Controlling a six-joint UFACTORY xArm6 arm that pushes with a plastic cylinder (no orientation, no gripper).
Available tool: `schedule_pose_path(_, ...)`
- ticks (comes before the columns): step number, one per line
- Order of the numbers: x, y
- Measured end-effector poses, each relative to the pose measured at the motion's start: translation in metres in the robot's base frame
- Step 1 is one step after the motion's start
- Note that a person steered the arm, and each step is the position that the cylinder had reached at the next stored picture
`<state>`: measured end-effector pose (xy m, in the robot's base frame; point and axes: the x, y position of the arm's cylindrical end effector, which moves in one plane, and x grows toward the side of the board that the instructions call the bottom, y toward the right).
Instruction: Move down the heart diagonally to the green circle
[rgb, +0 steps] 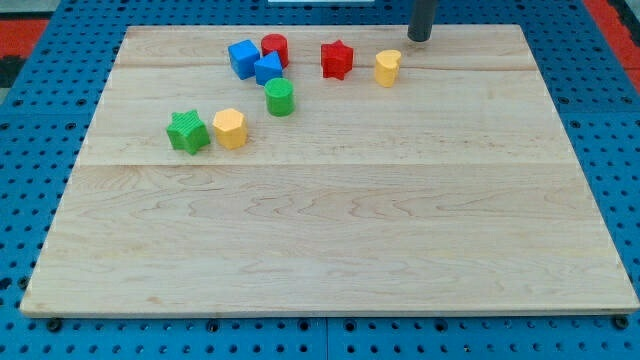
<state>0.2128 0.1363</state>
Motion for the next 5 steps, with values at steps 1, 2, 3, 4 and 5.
schedule_pose_path(1,0.0,-0.003)
schedule_pose_path(2,0.0,-0.004)
schedule_pose_path(3,0.0,-0.004)
schedule_pose_path(4,0.0,-0.004)
schedule_pose_path(5,0.013,-0.03)
